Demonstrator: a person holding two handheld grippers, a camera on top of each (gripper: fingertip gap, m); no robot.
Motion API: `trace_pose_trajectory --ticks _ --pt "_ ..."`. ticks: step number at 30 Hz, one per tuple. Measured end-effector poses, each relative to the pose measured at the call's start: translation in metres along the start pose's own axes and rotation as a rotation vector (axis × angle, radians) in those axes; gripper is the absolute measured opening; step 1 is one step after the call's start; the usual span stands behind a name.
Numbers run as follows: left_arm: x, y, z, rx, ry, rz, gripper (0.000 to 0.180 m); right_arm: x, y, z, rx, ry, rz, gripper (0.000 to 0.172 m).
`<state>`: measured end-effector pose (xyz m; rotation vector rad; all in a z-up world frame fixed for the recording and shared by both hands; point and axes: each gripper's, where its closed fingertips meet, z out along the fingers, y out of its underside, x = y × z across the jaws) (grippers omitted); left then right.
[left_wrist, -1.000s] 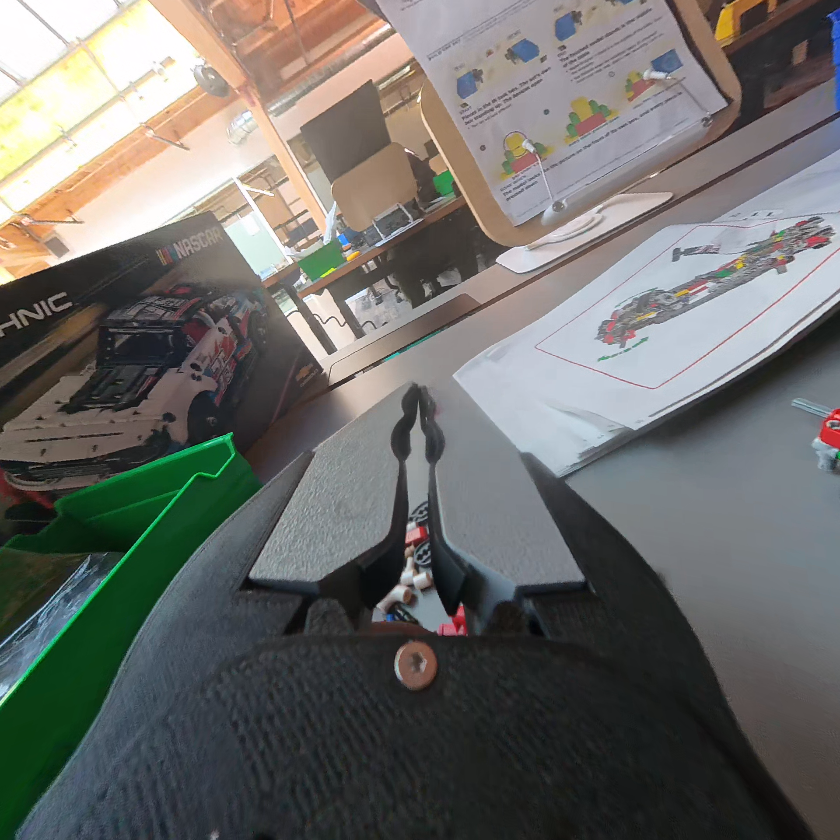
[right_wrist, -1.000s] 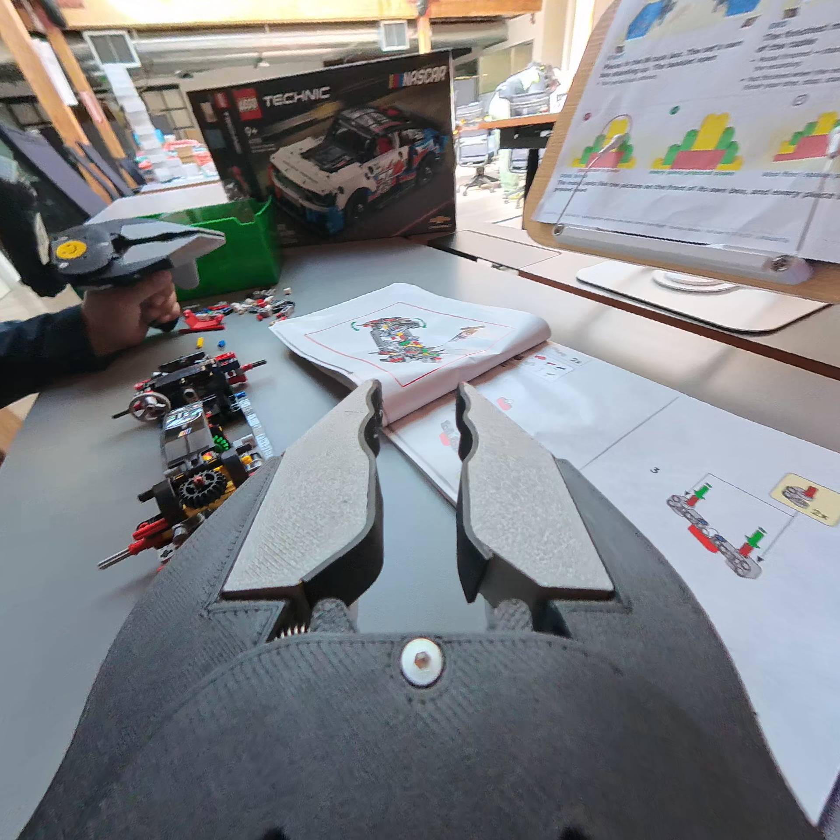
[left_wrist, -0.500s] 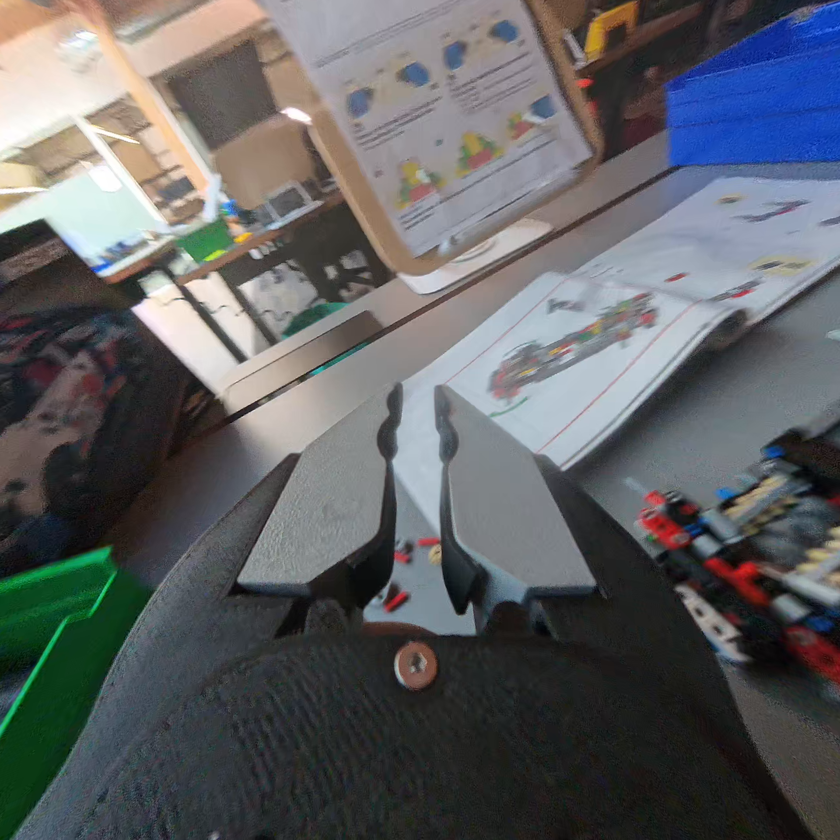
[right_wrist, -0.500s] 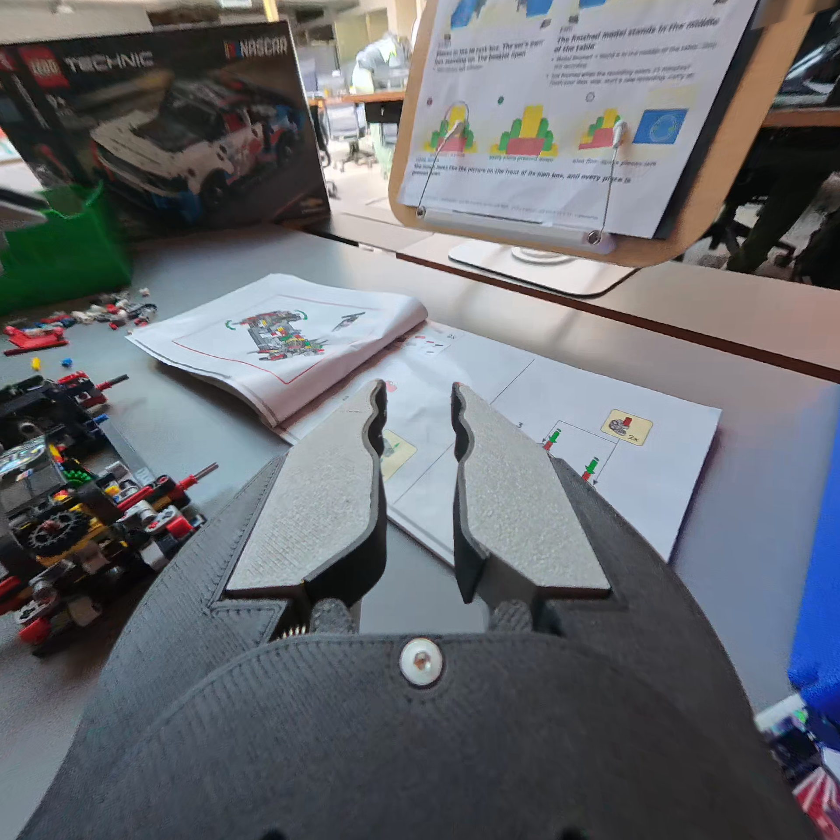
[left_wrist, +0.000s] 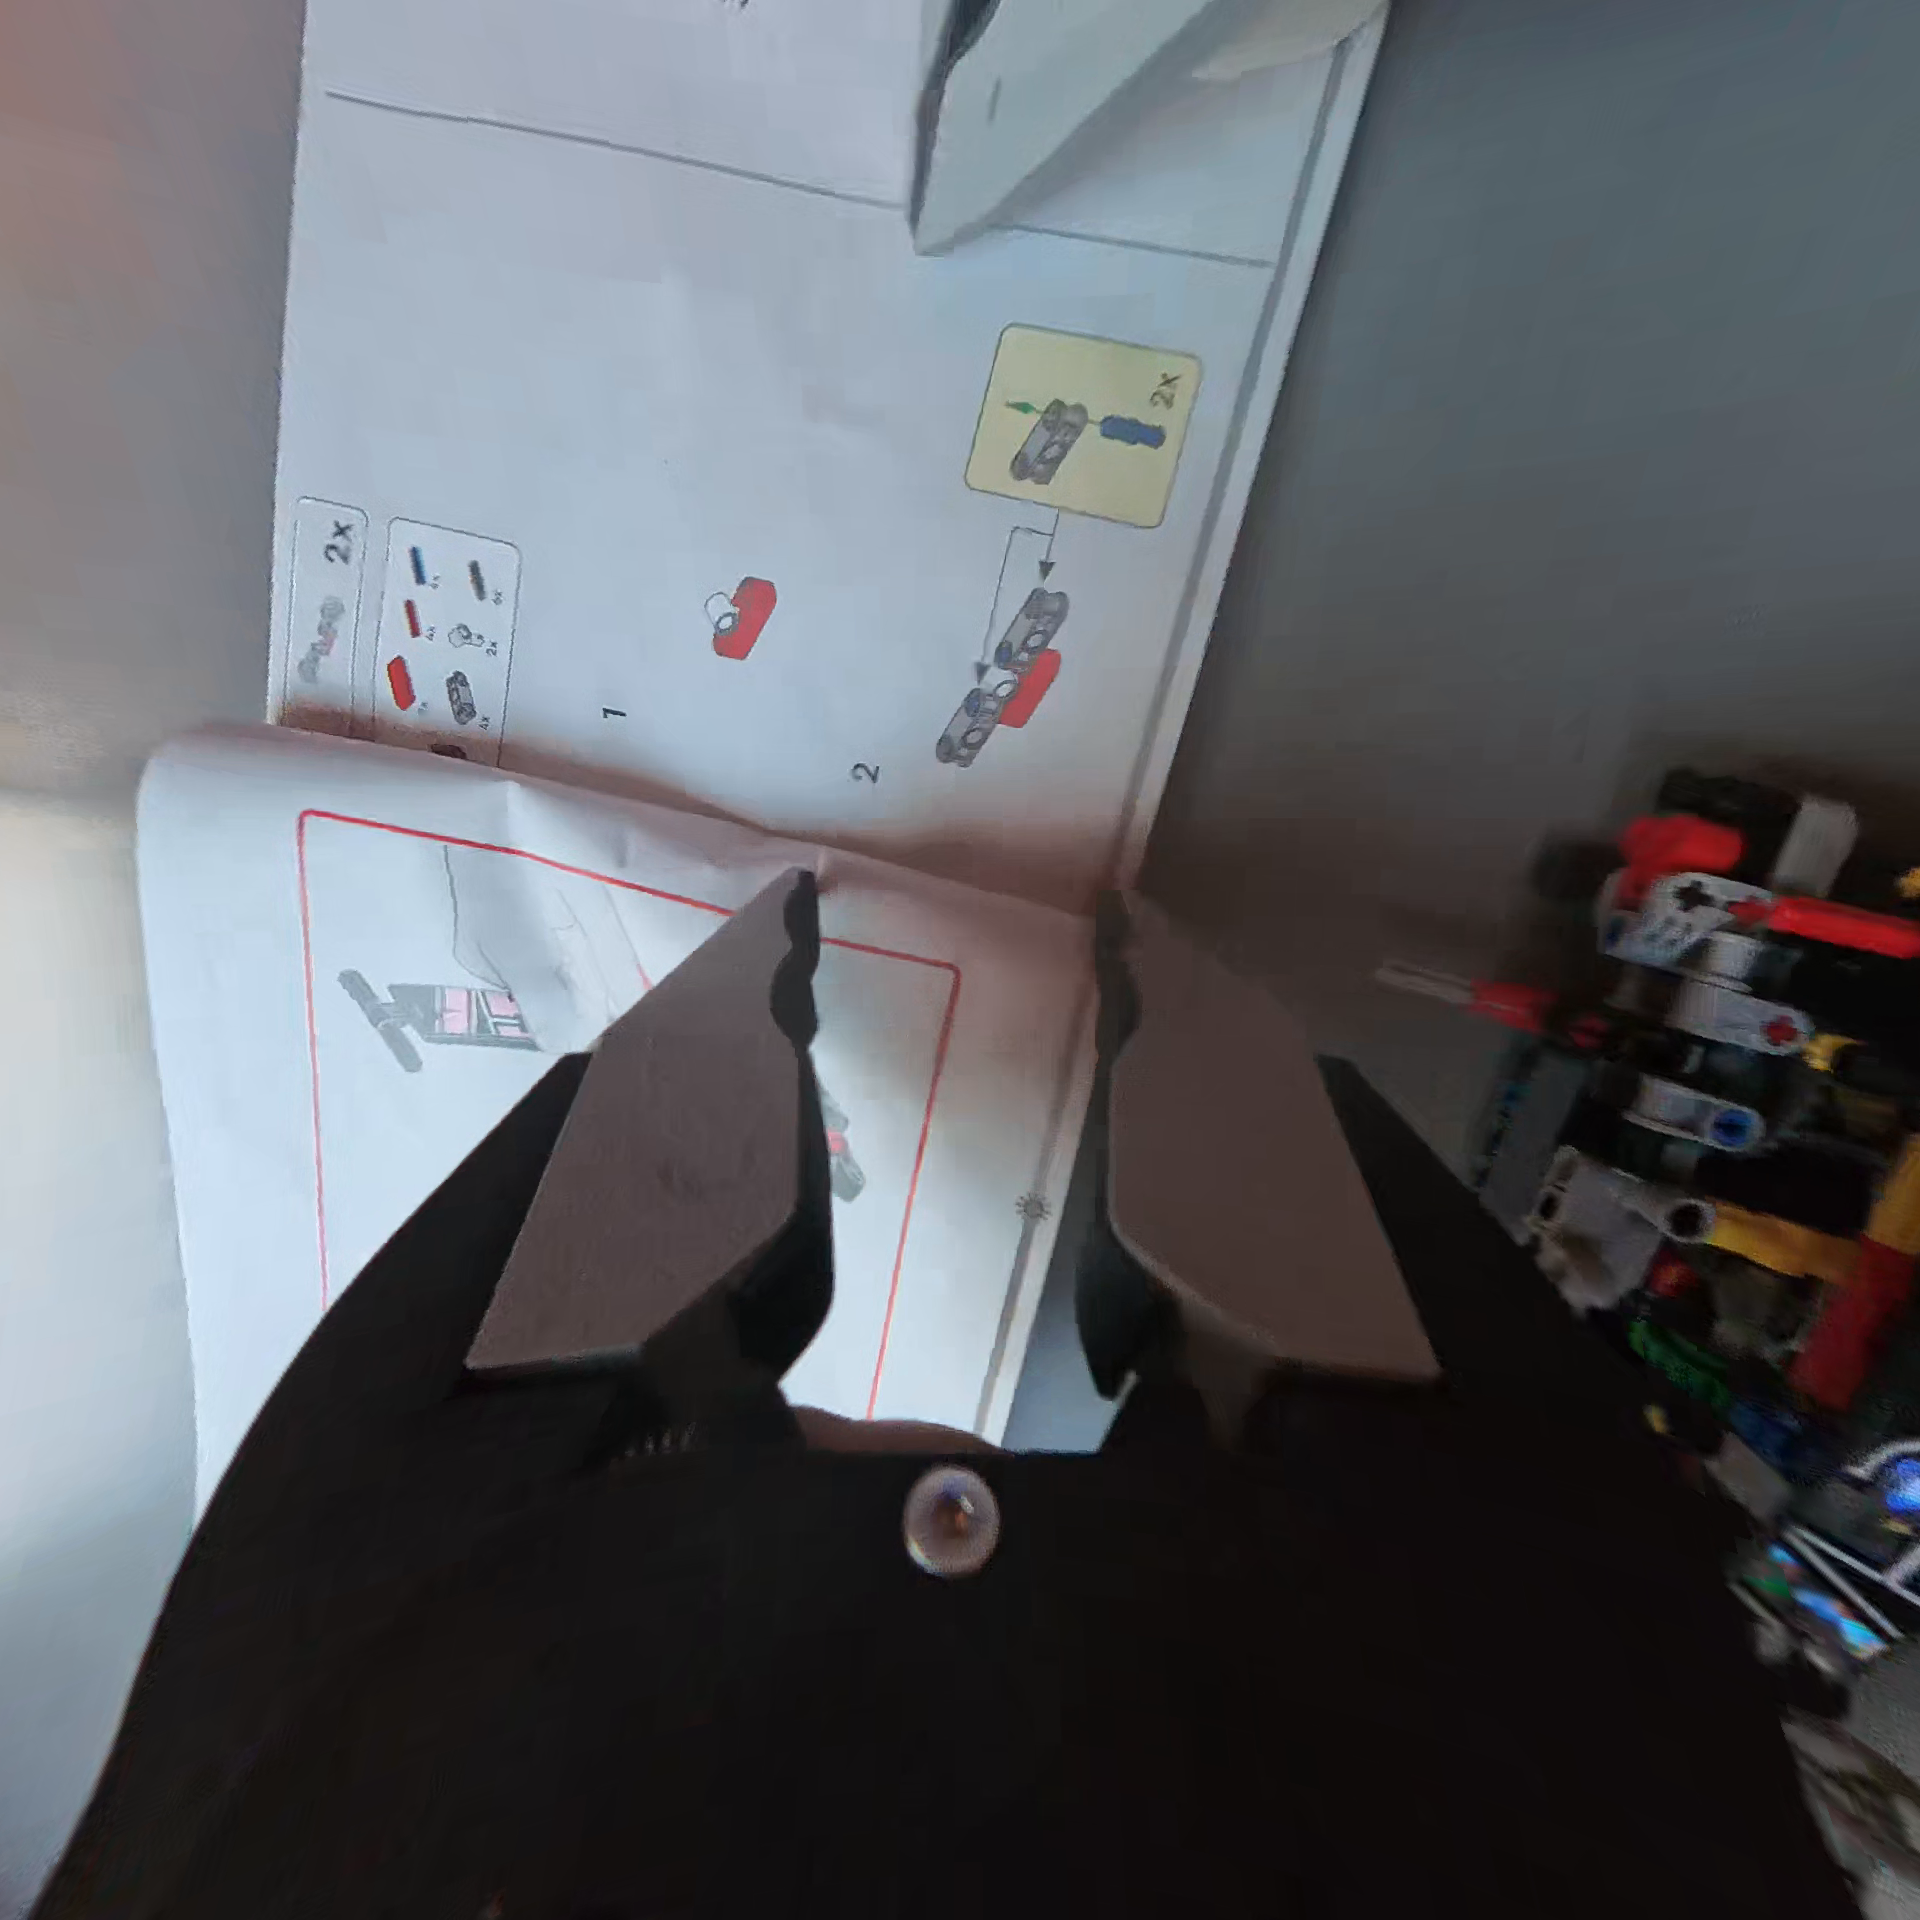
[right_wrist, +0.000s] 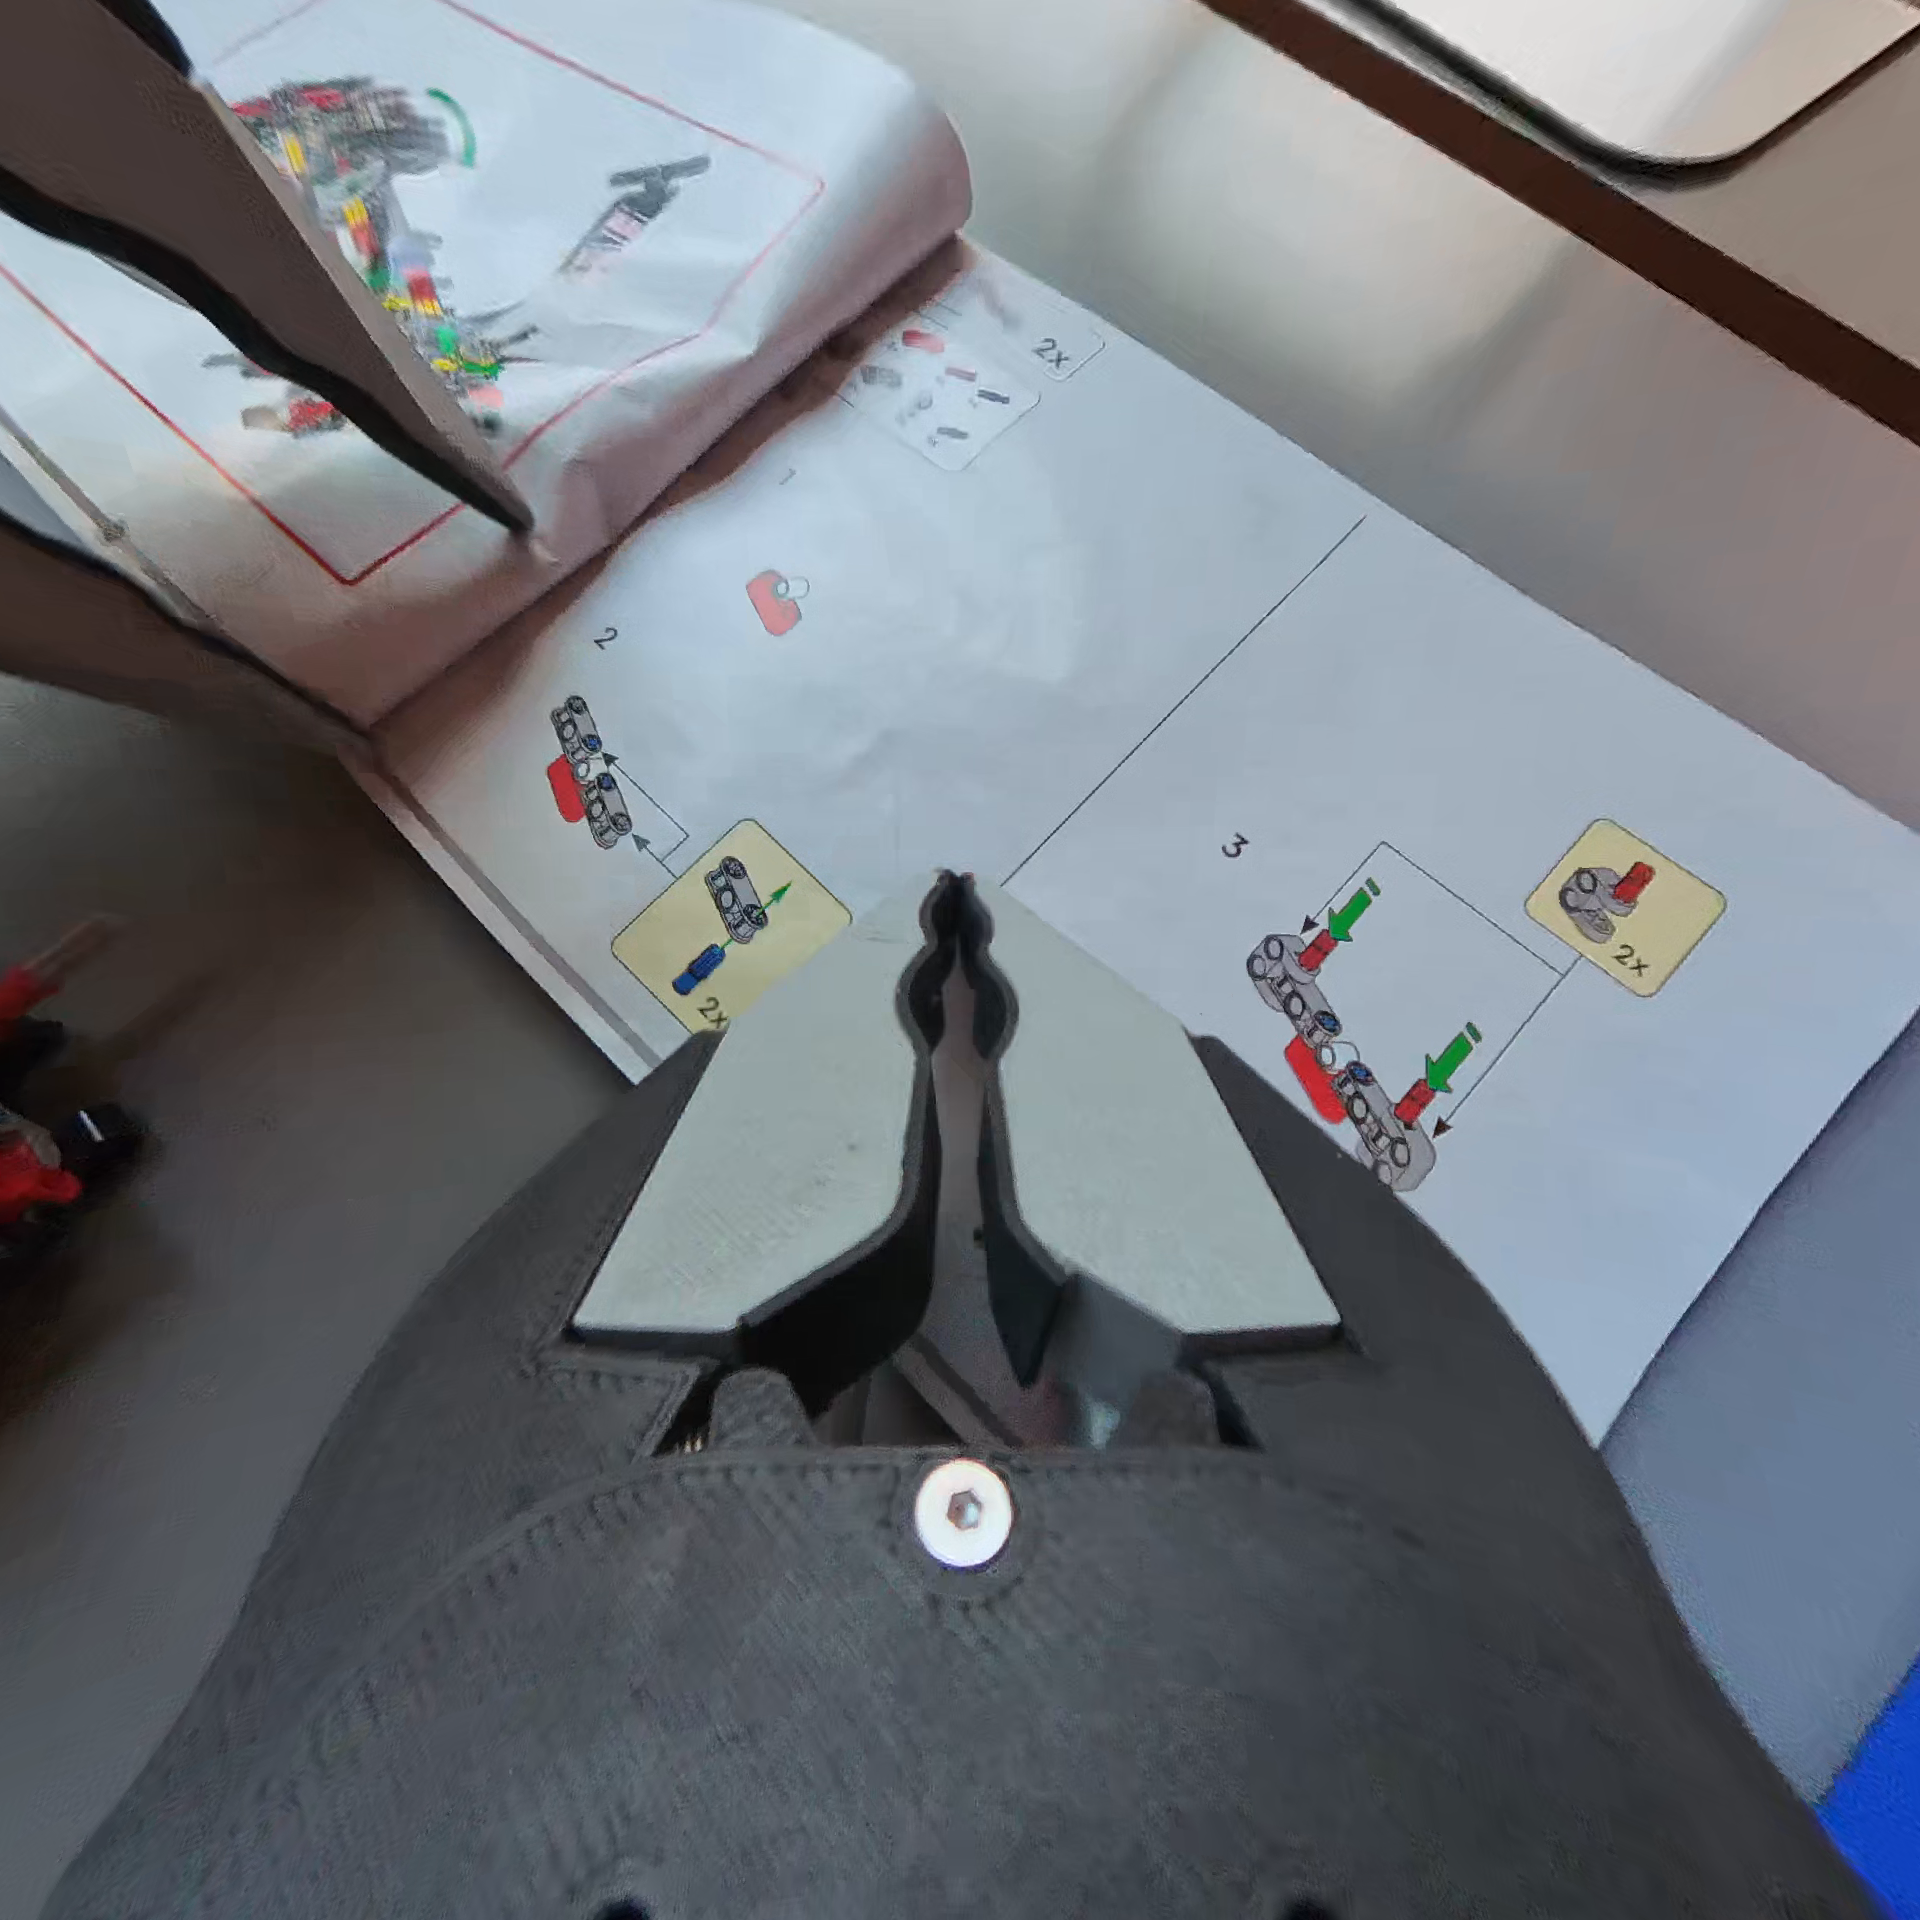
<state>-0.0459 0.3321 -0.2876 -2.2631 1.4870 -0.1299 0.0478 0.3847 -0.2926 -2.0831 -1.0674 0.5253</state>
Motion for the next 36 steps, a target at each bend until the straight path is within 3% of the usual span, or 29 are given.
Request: trace_pose_trajectory --ticks 6,10,14,21,24,26,32,36 --pt "-0.016 0.006 -0.005 0.141 0.023 -0.157 0.021 0.002 0.002 0.0 0.0 -0.074 0.095 0.0" --pt "-0.026 0.032 -0.011 0.16 0.062 -0.296 0.0 0.002 0.002 0.0 0.001 -0.071 0.092 0.0" --pt "-0.031 0.052 -0.01 0.182 0.051 -0.375 0.0 0.002 0.001 0.0 0.002 -0.068 0.088 0.0" --pt "-0.032 0.055 -0.013 0.159 -0.069 -0.308 0.0 0.002 0.001 0.0 0.003 -0.041 0.058 0.0" --pt "-0.042 0.059 -0.02 0.161 -0.156 -0.308 0.022 0.002 0.001 -0.001 0.002 -0.023 0.043 0.0" --pt "-0.044 0.06 -0.026 0.176 -0.161 -0.329 0.027 0.002 0.001 -0.001 0.002 -0.023 0.043 0.0" --pt "-0.072 0.068 -0.061 0.219 -0.288 -0.353 0.048 -0.001 0.001 -0.003 0.003 -0.051 0.047 0.0" --pt "-0.094 0.051 -0.107 0.364 -0.369 -0.39 0.05 -0.002 -0.004 -0.007 0.049 -0.07 0.054 0.008"
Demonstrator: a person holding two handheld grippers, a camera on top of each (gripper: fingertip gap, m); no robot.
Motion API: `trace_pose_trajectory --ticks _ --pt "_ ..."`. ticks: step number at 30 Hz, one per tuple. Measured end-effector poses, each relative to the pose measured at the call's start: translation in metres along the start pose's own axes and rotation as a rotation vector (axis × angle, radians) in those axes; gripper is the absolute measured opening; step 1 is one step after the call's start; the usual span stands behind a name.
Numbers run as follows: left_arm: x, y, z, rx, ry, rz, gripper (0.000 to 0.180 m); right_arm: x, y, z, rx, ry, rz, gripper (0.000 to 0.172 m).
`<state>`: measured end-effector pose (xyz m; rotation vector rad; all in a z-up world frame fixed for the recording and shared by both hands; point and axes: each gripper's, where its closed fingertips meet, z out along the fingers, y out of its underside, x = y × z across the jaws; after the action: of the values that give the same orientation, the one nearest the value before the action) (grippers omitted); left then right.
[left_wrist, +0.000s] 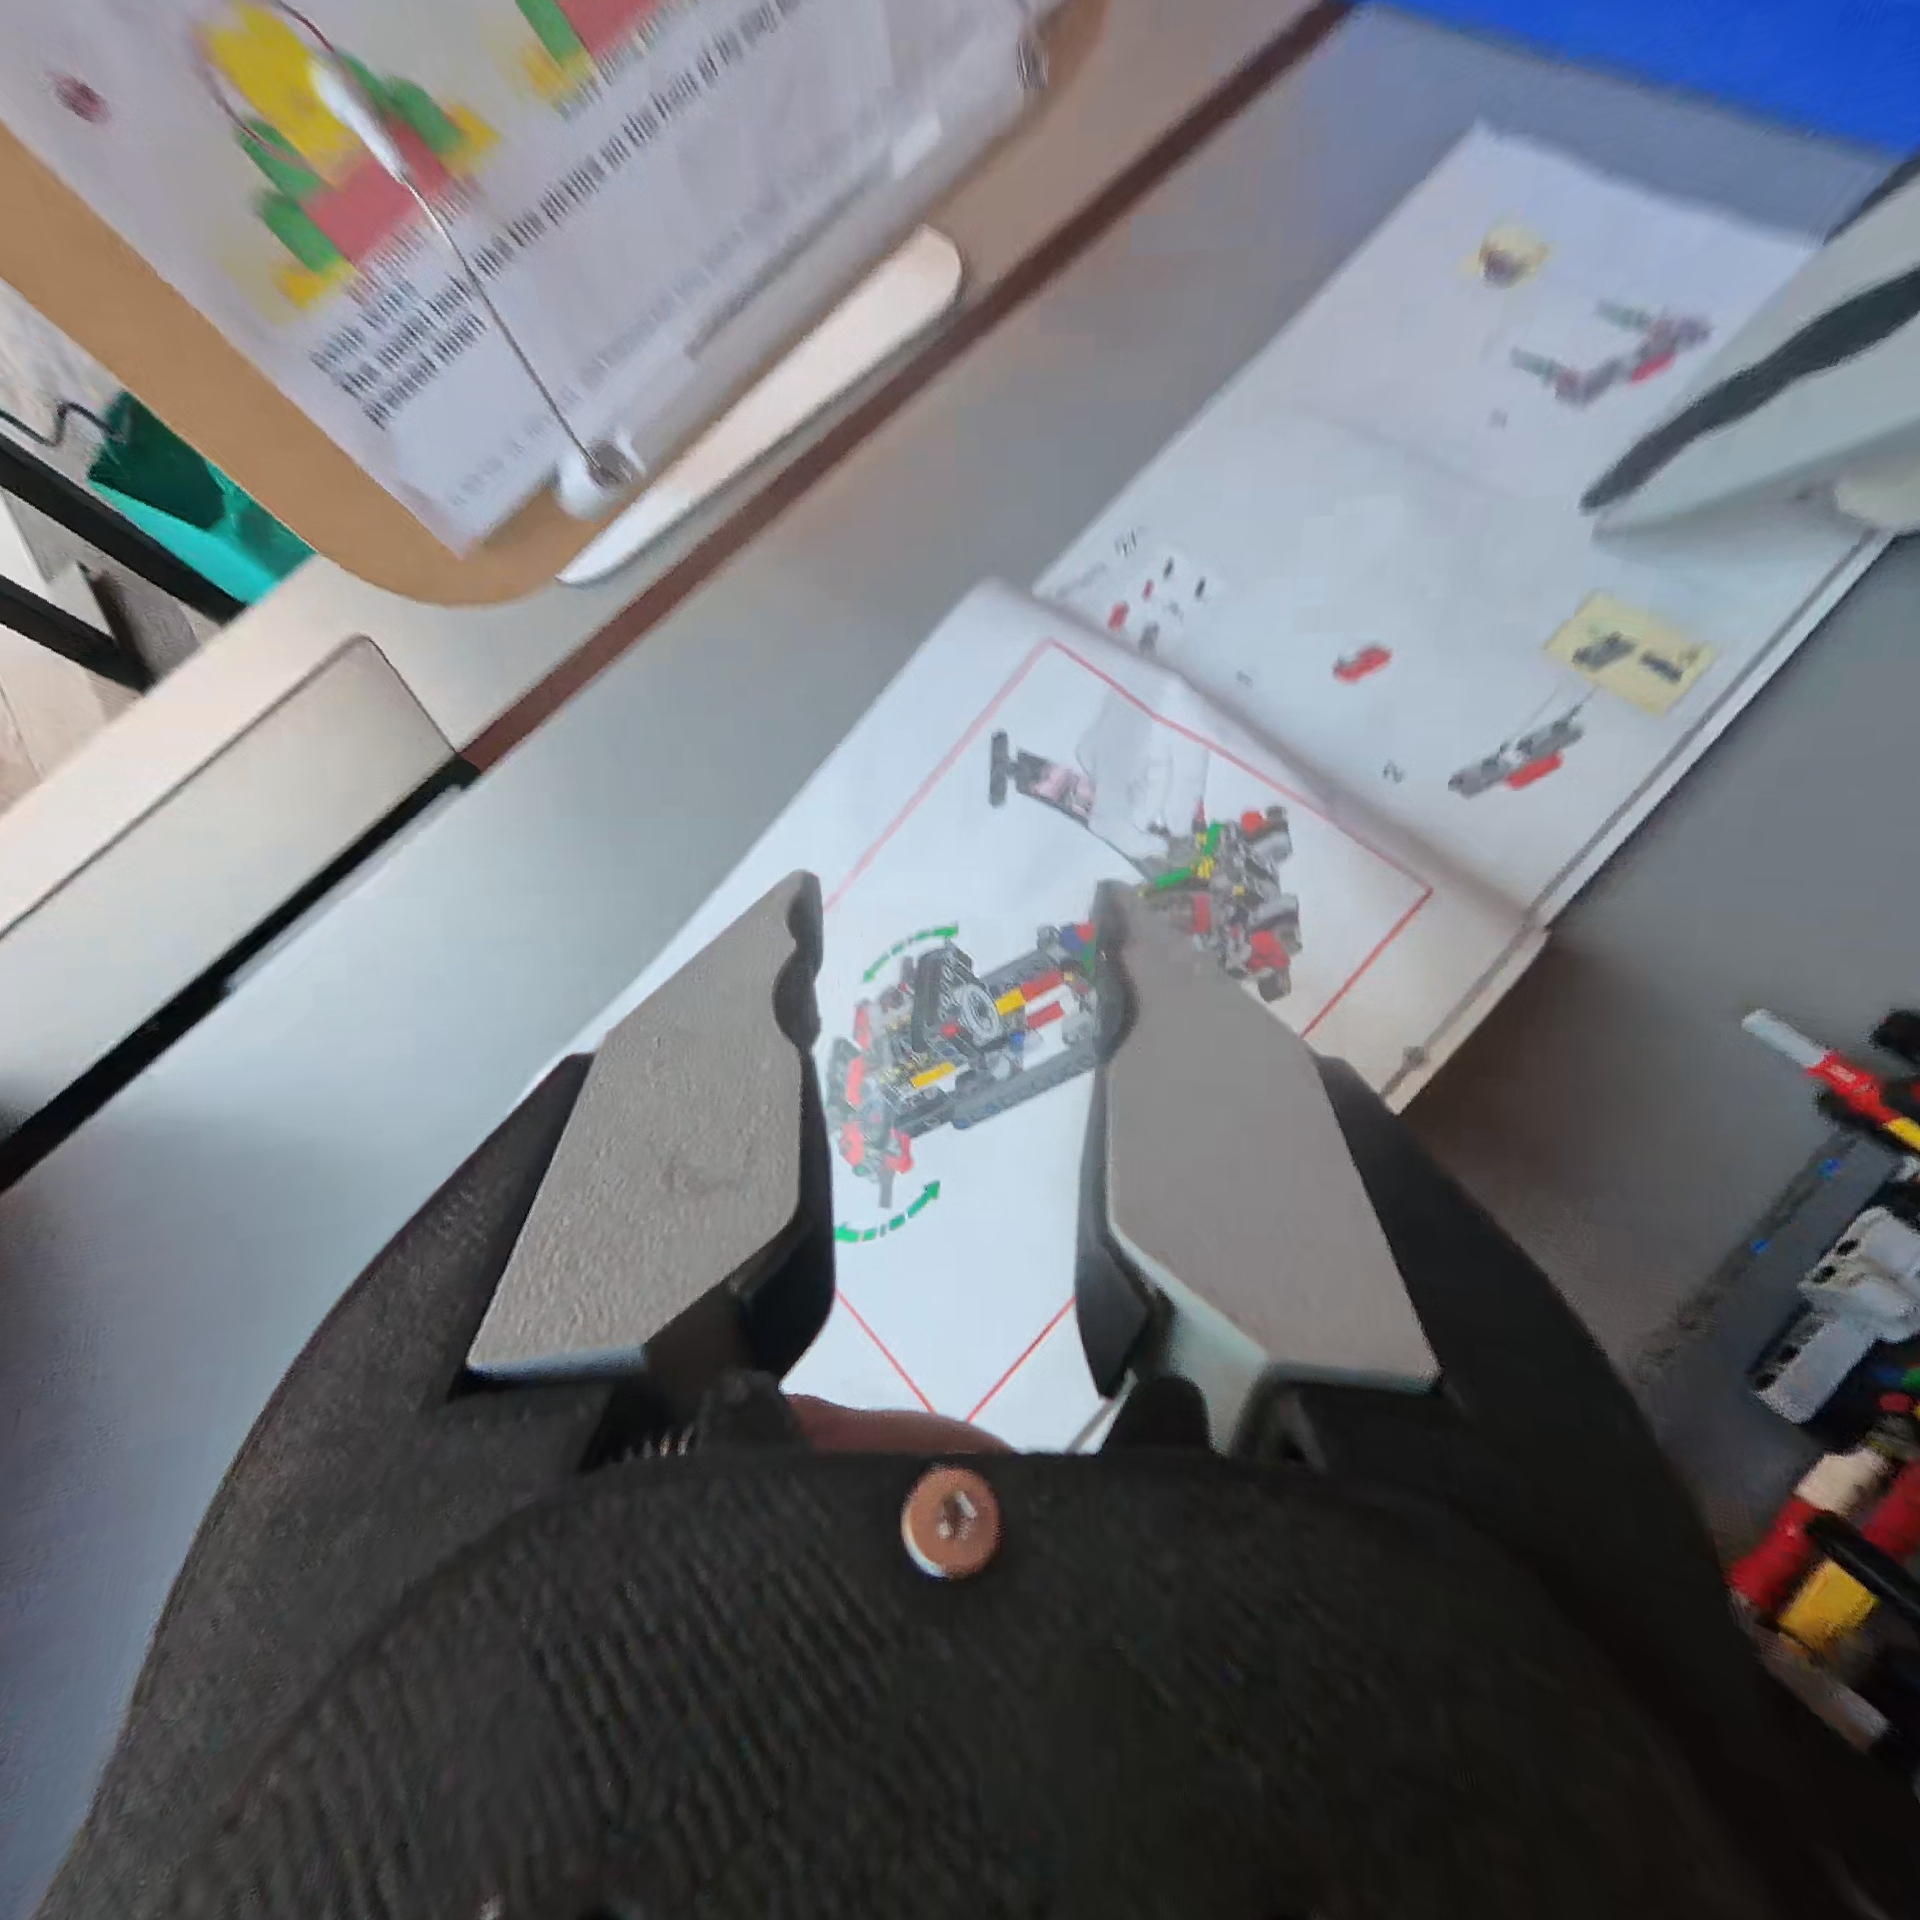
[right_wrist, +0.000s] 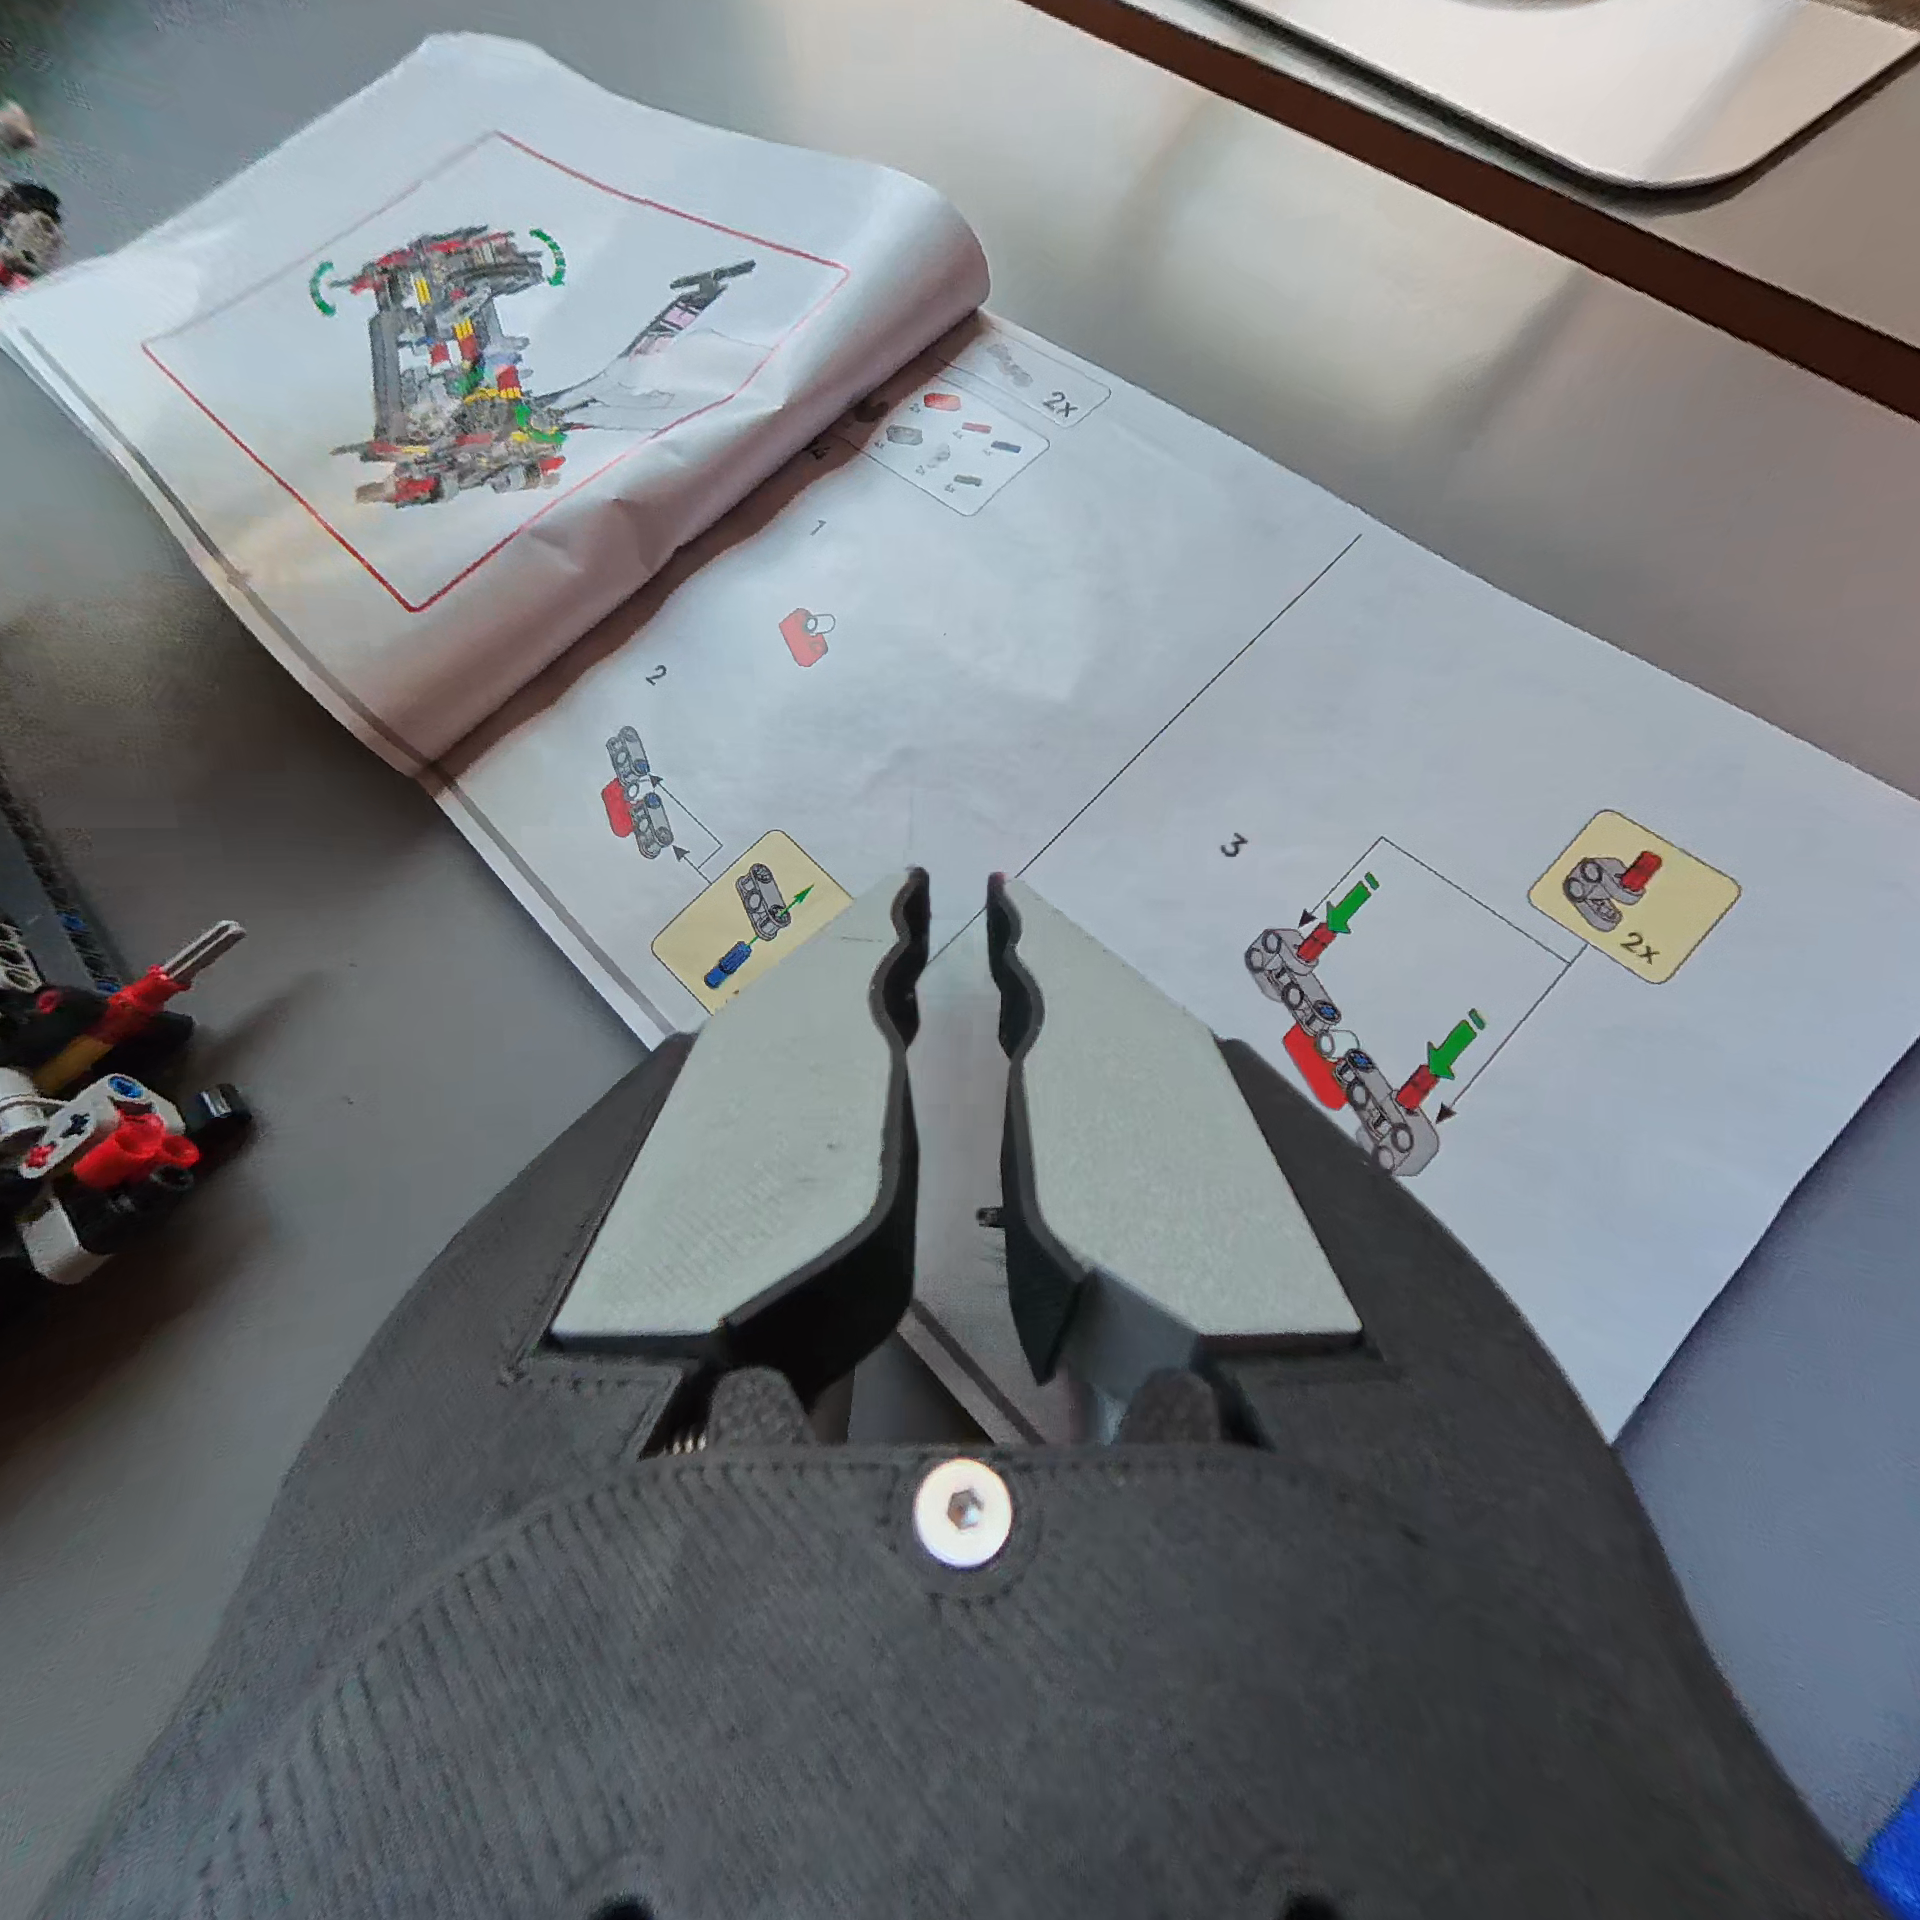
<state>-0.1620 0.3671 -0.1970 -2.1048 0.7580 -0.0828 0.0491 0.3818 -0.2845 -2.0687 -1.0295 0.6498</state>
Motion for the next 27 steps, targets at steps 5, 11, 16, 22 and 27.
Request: trace_pose_trajectory --ticks 5,11,16,22,27 --pt "-0.02 -0.028 -0.033 0.153 -0.034 -0.031 0.05 0.003 -0.013 -0.01 0.101 -0.022 0.025 0.009" --pt "-0.032 -0.001 -0.036 0.22 -0.018 -0.074 0.047 0.01 -0.024 -0.018 0.187 0.01 0.005 0.007" --pt "-0.038 0.028 -0.012 0.216 -0.056 -0.101 0.045 0.011 -0.035 -0.028 0.281 0.028 -0.019 0.008" --pt "-0.036 0.048 -0.01 0.155 -0.166 -0.054 0.045 0.024 -0.061 -0.057 0.486 0.115 -0.022 0.014" --pt "-0.032 0.051 -0.011 0.146 -0.198 -0.04 0.044 0.028 -0.062 -0.059 0.509 0.107 0.002 0.014"
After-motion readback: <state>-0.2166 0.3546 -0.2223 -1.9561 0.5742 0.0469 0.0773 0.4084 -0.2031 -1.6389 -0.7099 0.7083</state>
